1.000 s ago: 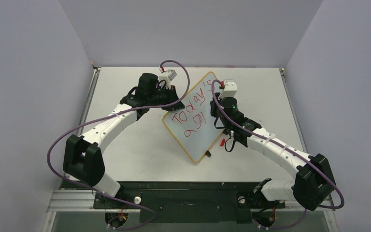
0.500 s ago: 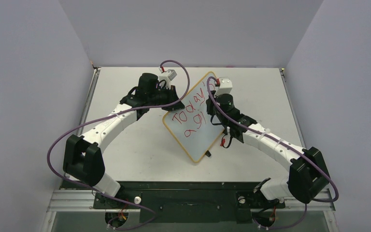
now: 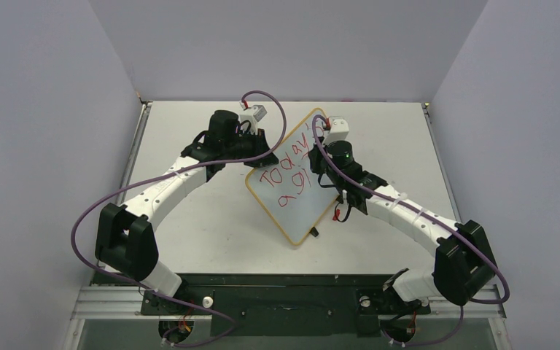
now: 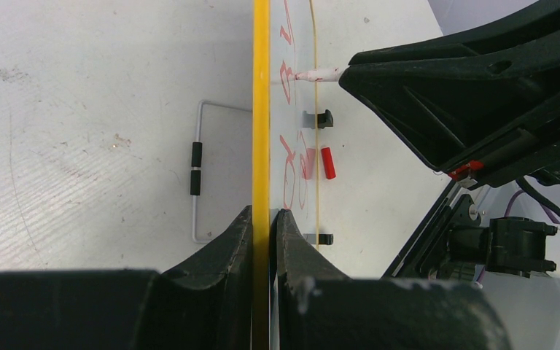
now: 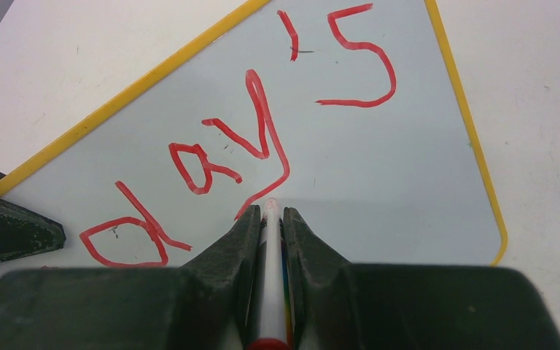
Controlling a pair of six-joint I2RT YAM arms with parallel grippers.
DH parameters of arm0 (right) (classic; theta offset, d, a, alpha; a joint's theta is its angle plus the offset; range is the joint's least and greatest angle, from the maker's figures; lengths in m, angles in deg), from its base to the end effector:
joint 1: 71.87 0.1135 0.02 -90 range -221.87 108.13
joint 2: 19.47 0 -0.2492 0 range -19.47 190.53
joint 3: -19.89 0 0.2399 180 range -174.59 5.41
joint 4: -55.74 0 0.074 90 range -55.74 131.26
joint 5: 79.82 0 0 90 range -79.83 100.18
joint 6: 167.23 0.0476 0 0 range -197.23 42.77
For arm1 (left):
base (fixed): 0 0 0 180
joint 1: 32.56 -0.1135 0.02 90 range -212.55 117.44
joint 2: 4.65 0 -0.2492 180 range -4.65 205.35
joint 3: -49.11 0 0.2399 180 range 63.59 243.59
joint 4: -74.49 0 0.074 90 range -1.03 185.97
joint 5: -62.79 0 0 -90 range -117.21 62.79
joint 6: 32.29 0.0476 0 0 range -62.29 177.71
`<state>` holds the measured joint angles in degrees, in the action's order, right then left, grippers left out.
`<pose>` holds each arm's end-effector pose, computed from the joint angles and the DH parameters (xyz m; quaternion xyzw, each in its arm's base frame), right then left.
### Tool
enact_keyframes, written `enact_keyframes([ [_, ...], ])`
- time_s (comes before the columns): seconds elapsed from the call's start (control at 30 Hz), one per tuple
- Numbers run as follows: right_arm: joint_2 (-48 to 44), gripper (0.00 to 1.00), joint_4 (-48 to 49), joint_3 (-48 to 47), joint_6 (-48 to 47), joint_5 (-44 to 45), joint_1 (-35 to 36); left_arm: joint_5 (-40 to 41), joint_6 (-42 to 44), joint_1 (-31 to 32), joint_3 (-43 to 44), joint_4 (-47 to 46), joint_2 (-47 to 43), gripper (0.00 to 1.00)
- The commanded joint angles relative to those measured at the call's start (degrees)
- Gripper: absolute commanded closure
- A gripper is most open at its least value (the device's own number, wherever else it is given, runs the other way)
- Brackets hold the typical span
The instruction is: Write a sentence on the whiteboard
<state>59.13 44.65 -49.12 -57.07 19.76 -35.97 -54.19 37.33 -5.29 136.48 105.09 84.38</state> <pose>0.2642 0.1815 0.2751 -0.0652 0.8185 0.2057 0.5325 0.3048 -0.1814 0.2936 0.1636 0.8433 -0.3765 0.3470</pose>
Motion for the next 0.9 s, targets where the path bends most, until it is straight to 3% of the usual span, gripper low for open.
enact_keyframes([
  [0.0, -0.3, 1.00, 2.7, 1.2, 0.9, -2.6, -0.3, 3.8, 5.1, -0.2, 0.2, -1.6, -1.8, 1.00],
  [0.87, -4.4, 1.00, 1.5, 10.7, 2.5, -0.3, -0.2, 3.6, 5.0, -0.2, 0.1, -1.5, -2.2, 1.00],
])
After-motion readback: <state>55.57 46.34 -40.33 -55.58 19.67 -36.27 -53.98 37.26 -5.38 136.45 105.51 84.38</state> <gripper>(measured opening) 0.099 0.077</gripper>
